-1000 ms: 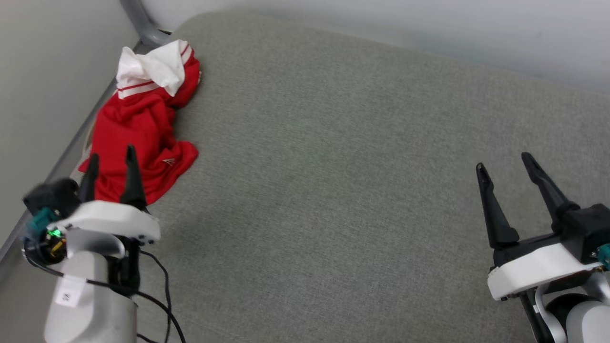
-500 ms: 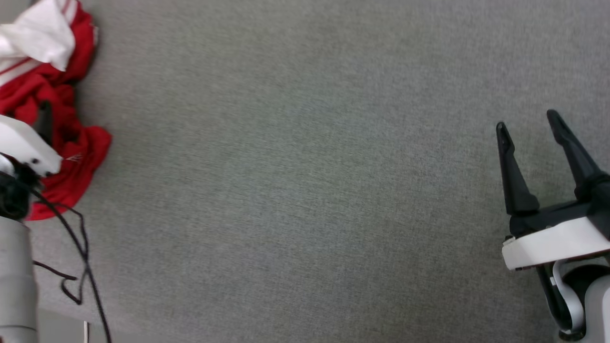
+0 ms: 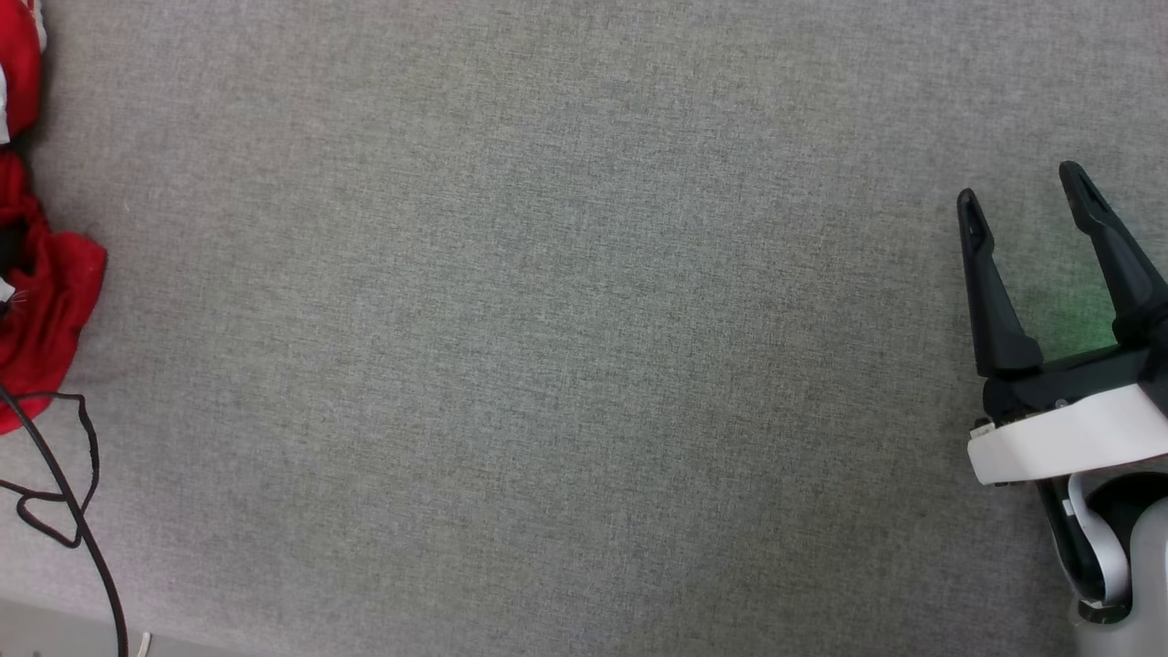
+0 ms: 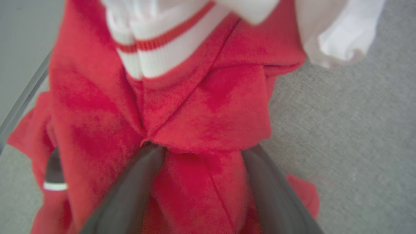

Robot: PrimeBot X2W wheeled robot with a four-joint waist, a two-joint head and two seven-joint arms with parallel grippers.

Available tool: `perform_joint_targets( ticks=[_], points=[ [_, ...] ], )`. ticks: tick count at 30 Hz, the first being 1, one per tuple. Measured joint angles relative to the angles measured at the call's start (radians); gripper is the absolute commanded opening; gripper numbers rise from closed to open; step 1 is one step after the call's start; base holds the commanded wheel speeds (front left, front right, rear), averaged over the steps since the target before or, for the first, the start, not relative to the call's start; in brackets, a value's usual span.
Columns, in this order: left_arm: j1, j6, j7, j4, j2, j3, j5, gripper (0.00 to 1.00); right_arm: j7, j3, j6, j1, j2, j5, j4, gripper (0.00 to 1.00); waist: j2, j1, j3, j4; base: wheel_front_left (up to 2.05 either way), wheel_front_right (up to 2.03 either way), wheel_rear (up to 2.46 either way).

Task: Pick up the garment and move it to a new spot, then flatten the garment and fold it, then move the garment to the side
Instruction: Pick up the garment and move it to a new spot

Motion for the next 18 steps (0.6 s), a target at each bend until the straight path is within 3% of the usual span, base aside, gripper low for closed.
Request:
perform_joint_targets(
  ticks=[1,2,7,18],
  points=[
    [0.004,0.007,0.004,-0.009,0.001,0.0,0.001,0.2,-0.001,0.0,0.0,-0.002,0.0,0.001,0.002,1.0,0.0,0.0,0.0,-0.002,0.0,0.0,0.0],
    [0.011,0.017,0.002,-0.021,0.0,-0.001,0.004,0.0,-0.002,0.0,0.0,-0.003,-0.001,0.002,0.005,1.0,0.0,0.0,-0.002,-0.003,0.0,0.0,0.0],
    [0.057,0.031,-0.071,-0.083,-0.012,-0.031,0.046,0.0,-0.016,-0.001,0.0,-0.003,0.006,0.009,0.021,1.0,0.0,0.0001,-0.031,-0.001,0.0,0.0,0.0],
    [0.135,0.071,-0.38,-0.244,-0.062,-0.035,0.1,0.0,-0.048,-0.023,0.0,0.041,0.048,0.021,0.069,1.0,0.0,-0.0001,-0.185,-0.001,0.0,0.0,0.0]
  ],
)
